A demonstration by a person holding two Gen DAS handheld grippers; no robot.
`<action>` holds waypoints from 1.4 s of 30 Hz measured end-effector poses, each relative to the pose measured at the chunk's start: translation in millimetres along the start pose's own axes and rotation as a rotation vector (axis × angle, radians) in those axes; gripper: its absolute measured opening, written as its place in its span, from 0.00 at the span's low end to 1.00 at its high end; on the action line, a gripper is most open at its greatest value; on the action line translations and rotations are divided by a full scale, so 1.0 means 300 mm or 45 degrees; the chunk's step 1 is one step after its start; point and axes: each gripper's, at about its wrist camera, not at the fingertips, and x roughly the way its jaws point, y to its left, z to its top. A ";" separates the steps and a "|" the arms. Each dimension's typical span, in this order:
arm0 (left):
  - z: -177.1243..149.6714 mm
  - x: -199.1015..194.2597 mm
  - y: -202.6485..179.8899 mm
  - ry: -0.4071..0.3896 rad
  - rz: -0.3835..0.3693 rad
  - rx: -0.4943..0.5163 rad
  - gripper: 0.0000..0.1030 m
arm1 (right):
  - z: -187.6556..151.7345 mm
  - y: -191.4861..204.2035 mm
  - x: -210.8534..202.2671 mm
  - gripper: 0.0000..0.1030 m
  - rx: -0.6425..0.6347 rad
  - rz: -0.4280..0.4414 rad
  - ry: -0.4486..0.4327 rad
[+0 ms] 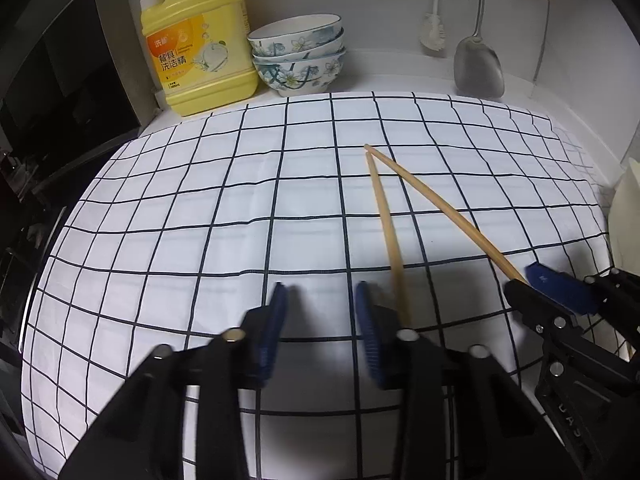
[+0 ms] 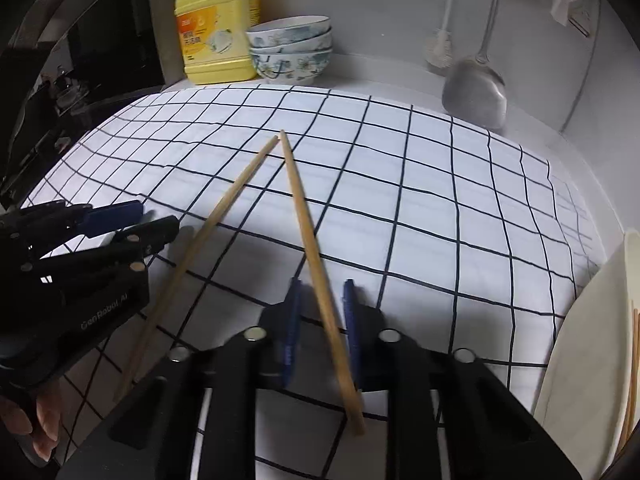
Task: Organize utensils
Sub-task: 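Close the right tool on a chopstick while the left tool grasps another, then carry both chopsticks over the cream basin with both tools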
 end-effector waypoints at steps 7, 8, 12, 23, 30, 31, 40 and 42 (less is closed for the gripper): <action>-0.006 -0.002 0.016 0.004 -0.028 -0.026 0.01 | -0.007 0.013 -0.009 0.06 0.001 -0.025 -0.008; -0.008 -0.003 0.019 0.005 -0.036 -0.031 0.01 | -0.008 0.012 -0.010 0.06 0.010 -0.031 -0.008; -0.012 -0.017 0.040 0.012 -0.076 -0.052 0.01 | -0.012 0.010 -0.027 0.06 0.032 -0.035 -0.021; 0.001 -0.193 0.104 -0.097 -0.126 -0.074 0.01 | -0.009 0.048 -0.195 0.06 0.072 -0.039 -0.142; 0.048 -0.385 0.048 -0.238 -0.207 -0.005 0.01 | -0.051 -0.022 -0.427 0.06 0.164 -0.119 -0.285; 0.059 -0.408 0.021 -0.256 -0.227 0.016 0.01 | -0.063 -0.043 -0.465 0.06 0.184 -0.137 -0.305; 0.120 -0.488 -0.383 -0.245 -0.460 0.269 0.01 | -0.237 -0.354 -0.726 0.06 0.473 -0.323 -0.395; 0.126 -0.483 -0.478 -0.207 -0.508 0.317 0.01 | -0.285 -0.433 -0.754 0.06 0.553 -0.382 -0.379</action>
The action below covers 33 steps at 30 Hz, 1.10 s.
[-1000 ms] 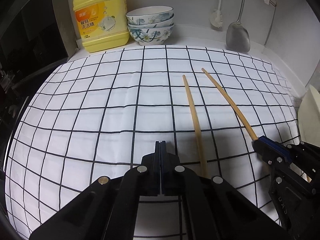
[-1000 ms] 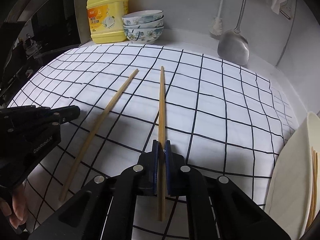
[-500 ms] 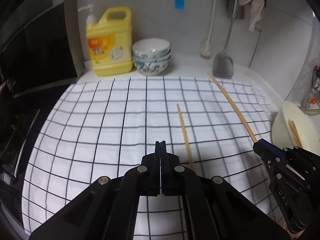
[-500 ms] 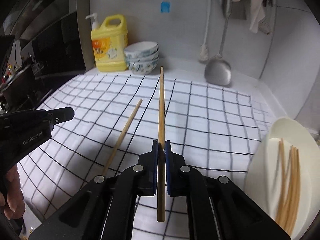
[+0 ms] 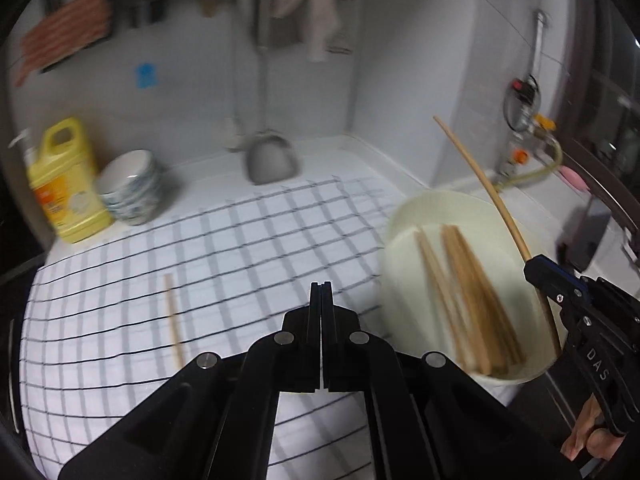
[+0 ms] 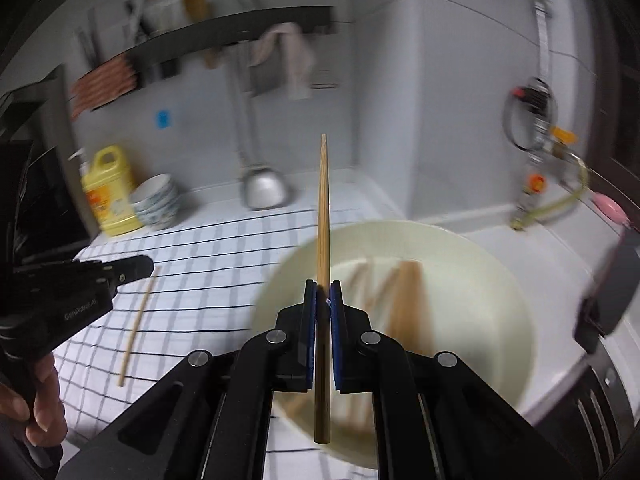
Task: Organize utensils
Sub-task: 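Carry both chopsticks over the cream basin with both tools, then open the right tool to drop its chopstick while the left tool releases its own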
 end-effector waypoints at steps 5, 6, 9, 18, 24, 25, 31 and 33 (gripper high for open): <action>0.044 0.109 -0.196 0.061 -0.052 0.096 0.01 | -0.042 -0.124 0.057 0.06 0.063 -0.070 0.104; 0.046 0.127 -0.230 0.072 -0.058 0.110 0.01 | -0.053 -0.148 0.076 0.06 0.074 -0.079 0.130; 0.043 0.178 -0.303 0.097 -0.076 0.143 0.01 | -0.066 -0.197 0.100 0.06 0.120 -0.087 0.160; 0.021 0.267 -0.365 0.157 -0.068 0.176 0.01 | -0.086 -0.233 0.136 0.06 0.163 -0.095 0.203; 0.026 0.290 -0.348 0.186 -0.063 0.155 0.02 | -0.089 -0.230 0.145 0.06 0.164 -0.103 0.213; 0.026 0.290 -0.343 0.189 -0.058 0.150 0.03 | -0.089 -0.232 0.147 0.06 0.169 -0.104 0.217; 0.033 0.230 -0.289 0.078 0.005 0.086 0.93 | -0.077 -0.249 0.114 0.29 0.192 -0.147 0.171; 0.038 0.205 -0.285 0.058 0.032 0.114 0.93 | -0.072 -0.259 0.101 0.31 0.206 -0.156 0.157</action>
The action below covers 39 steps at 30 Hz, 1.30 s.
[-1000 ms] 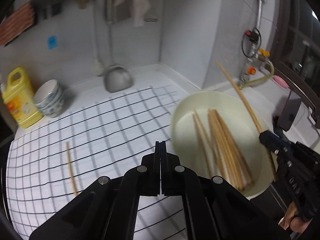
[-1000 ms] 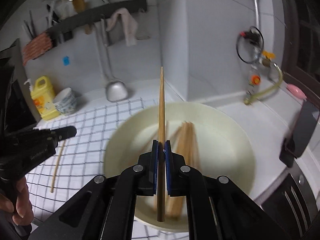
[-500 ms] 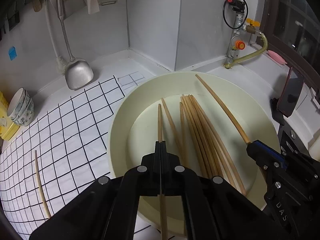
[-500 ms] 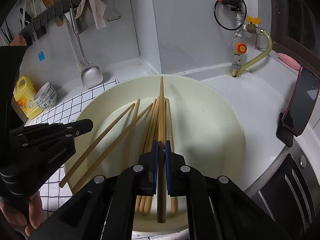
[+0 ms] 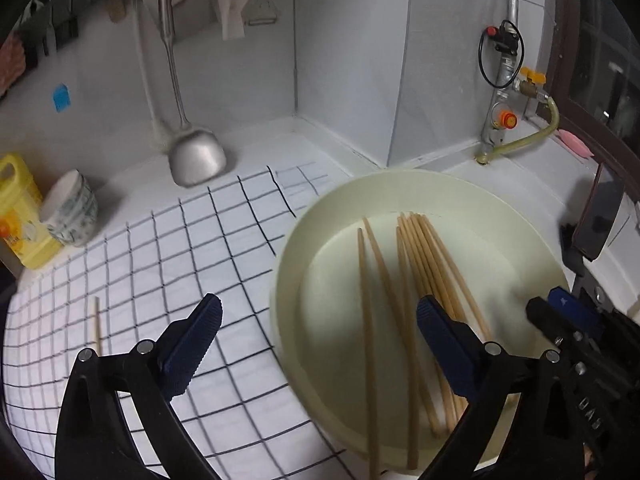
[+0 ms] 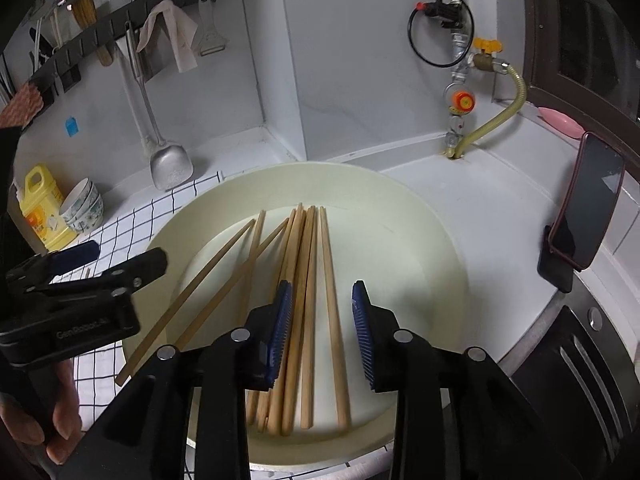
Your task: Organize utensils
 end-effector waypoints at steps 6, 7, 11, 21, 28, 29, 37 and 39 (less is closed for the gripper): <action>-0.012 -0.045 0.020 -0.003 0.010 -0.007 0.94 | 0.010 0.005 -0.031 0.47 -0.005 -0.019 -0.026; -0.013 -0.049 0.023 0.001 0.016 -0.008 0.94 | 0.011 0.009 -0.035 0.47 -0.010 -0.020 -0.029; -0.011 -0.064 0.035 0.005 0.034 -0.026 0.94 | 0.012 0.016 -0.046 0.54 -0.017 -0.034 -0.035; -0.018 -0.124 0.082 -0.017 0.046 -0.120 0.94 | 0.015 0.035 -0.050 0.68 -0.026 -0.092 0.012; -0.028 -0.196 0.104 -0.071 0.064 -0.138 0.94 | 0.019 0.068 -0.098 0.70 -0.050 -0.087 -0.005; -0.027 -0.206 0.107 -0.079 0.063 -0.143 0.94 | 0.021 0.074 -0.108 0.71 -0.057 -0.087 -0.014; -0.021 -0.272 0.119 -0.158 0.081 -0.148 0.94 | 0.031 0.093 -0.171 0.71 -0.062 -0.087 -0.079; -0.020 -0.284 0.117 -0.171 0.085 -0.141 0.94 | 0.032 0.094 -0.180 0.71 -0.061 -0.087 -0.089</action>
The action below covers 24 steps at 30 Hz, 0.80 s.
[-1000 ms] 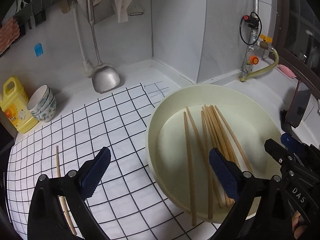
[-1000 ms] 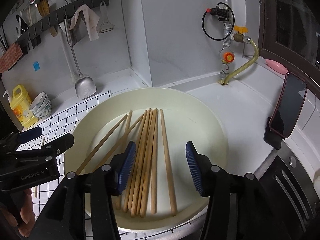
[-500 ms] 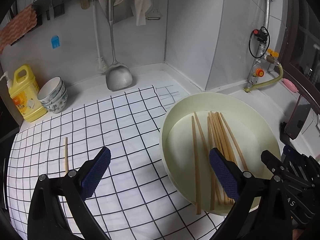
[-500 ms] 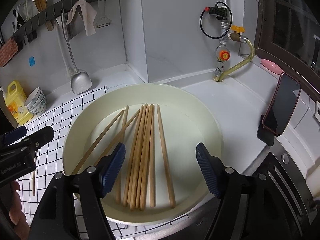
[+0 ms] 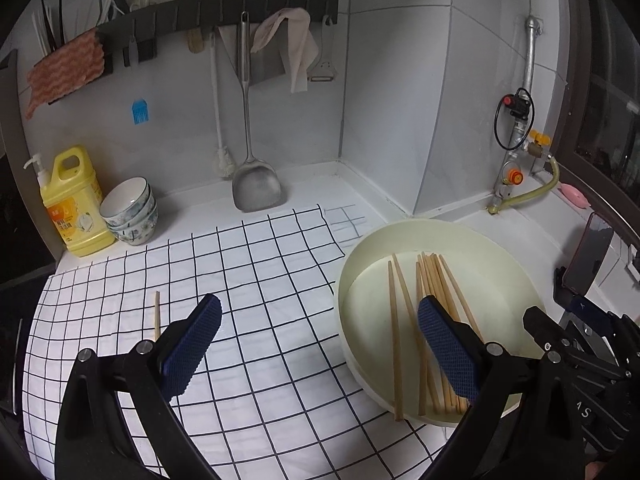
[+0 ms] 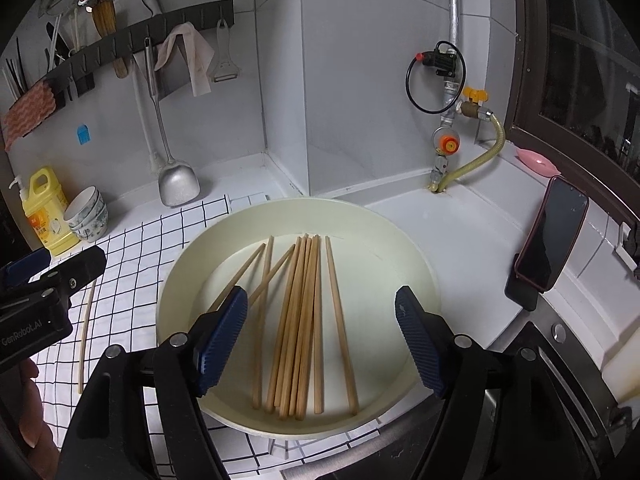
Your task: Organize utensils
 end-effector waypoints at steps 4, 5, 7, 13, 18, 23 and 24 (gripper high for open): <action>0.000 -0.020 0.001 -0.023 0.003 0.001 0.94 | 0.003 0.001 -0.003 0.71 0.001 -0.001 -0.003; 0.001 -0.023 0.002 -0.029 0.000 0.003 0.94 | 0.003 0.000 -0.003 0.71 0.001 0.000 -0.004; 0.002 -0.025 0.000 -0.035 0.011 0.006 0.94 | 0.004 0.001 0.000 0.71 -0.001 0.000 -0.001; 0.006 -0.028 0.012 -0.043 0.019 -0.016 0.94 | 0.004 0.002 -0.004 0.71 0.005 -0.003 -0.003; 0.007 -0.029 0.013 -0.043 0.022 -0.014 0.94 | 0.003 0.003 -0.004 0.71 0.001 0.002 -0.005; 0.006 -0.029 0.012 -0.040 0.025 -0.012 0.94 | 0.001 0.007 -0.005 0.71 -0.002 0.003 -0.004; 0.005 -0.029 0.012 -0.039 0.027 -0.011 0.94 | 0.002 0.007 -0.005 0.71 -0.002 0.003 -0.005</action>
